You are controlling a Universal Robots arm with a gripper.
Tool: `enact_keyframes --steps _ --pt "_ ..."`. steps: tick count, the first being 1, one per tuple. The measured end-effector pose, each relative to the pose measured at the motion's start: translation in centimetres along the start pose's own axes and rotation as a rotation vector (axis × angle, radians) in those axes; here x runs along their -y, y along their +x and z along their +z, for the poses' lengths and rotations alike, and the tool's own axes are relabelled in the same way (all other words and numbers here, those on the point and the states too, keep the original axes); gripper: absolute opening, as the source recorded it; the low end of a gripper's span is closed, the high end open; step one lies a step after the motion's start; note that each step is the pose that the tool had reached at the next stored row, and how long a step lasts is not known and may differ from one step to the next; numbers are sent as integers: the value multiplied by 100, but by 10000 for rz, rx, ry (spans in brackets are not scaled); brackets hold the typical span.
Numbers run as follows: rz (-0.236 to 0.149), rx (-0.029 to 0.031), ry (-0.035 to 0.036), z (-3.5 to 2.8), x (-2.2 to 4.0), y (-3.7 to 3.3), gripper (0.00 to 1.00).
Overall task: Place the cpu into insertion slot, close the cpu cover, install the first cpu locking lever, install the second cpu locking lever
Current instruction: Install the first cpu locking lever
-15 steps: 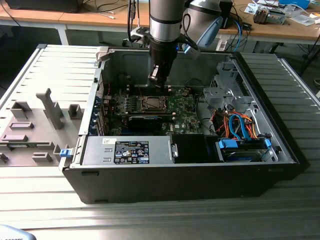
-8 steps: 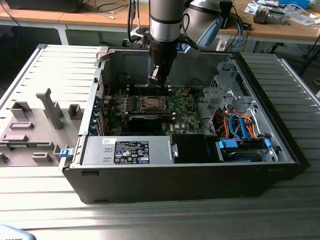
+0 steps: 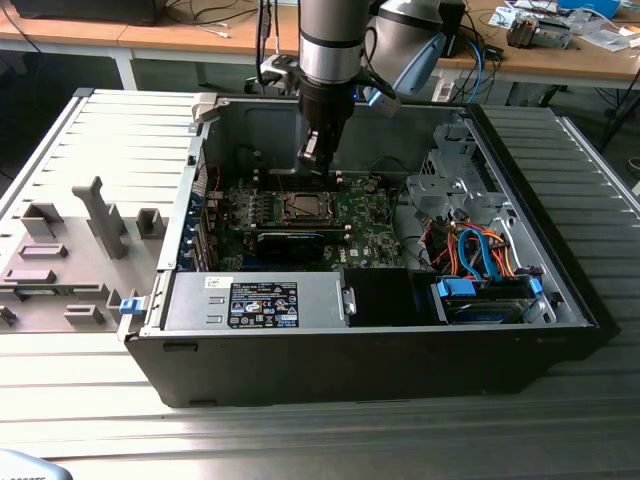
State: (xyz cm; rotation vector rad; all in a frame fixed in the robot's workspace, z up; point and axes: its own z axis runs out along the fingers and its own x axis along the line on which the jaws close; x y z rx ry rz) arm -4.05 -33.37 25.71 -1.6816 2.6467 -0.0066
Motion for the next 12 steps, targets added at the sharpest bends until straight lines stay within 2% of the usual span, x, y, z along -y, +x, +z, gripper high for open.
enact_keyframes --steps 12 --pt "-315 1 -1 0 0 0 11"
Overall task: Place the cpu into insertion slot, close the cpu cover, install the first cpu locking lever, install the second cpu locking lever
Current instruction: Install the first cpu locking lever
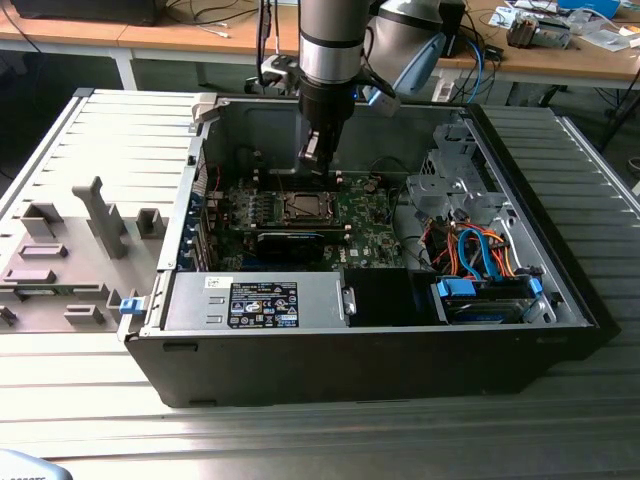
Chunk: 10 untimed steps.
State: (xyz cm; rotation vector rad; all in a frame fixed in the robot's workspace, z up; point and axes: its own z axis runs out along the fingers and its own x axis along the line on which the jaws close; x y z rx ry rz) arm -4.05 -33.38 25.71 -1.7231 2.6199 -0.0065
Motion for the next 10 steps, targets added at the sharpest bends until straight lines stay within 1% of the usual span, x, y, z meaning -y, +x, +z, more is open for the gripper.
enact_keyframes --steps 3,5,7,8,10 --pt "-59 1 0 0 0 0 11" --pt "19 -1 0 2 0 1 11" --pt "288 -6 3 6 0 0 11" --pt "537 -10 4 8 0 0 11" --pt "791 -11 5 11 0 0 11"
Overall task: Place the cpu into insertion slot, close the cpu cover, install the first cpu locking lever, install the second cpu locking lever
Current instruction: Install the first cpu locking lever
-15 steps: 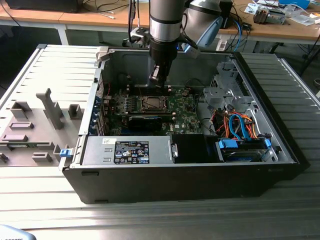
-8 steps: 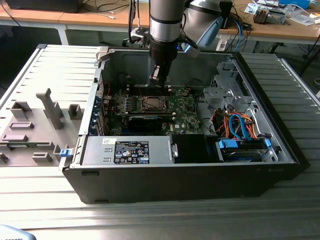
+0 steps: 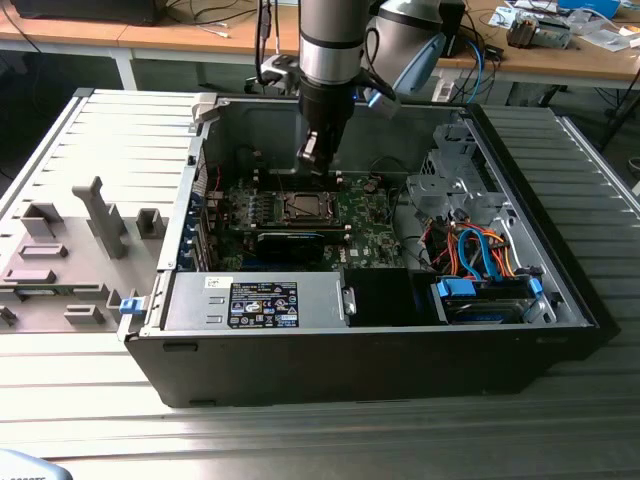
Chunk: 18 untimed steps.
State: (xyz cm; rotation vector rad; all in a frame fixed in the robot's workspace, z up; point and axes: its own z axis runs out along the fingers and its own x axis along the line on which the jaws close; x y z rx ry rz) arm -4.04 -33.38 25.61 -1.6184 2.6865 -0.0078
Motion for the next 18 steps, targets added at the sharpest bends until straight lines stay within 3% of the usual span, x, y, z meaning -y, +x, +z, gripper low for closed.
enact_keyframes --steps 4,12,18 --pt "565 -3 1 6 0 0 11" --pt "2357 -16 4 17 0 0 11" --pt "3271 72 -57 19 -1 0 11"
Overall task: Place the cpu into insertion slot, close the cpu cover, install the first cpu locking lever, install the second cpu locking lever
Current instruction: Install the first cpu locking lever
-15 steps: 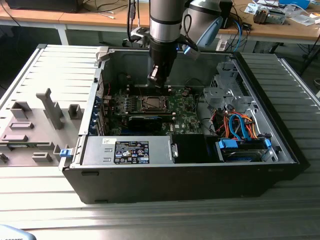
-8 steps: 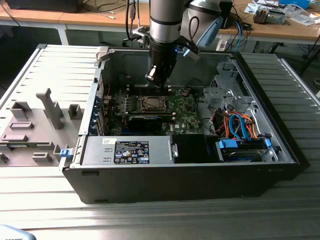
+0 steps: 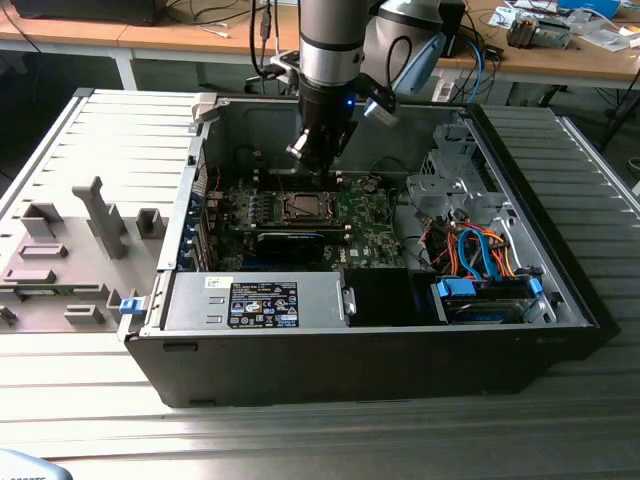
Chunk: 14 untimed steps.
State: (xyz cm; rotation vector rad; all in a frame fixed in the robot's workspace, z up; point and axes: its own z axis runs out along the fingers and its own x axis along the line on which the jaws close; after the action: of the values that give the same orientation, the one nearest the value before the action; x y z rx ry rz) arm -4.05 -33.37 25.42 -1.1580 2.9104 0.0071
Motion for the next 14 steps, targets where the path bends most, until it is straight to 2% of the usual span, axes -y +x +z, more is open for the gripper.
enact_keyframes --steps 14 --pt "2508 0 25 17 0 1 11"
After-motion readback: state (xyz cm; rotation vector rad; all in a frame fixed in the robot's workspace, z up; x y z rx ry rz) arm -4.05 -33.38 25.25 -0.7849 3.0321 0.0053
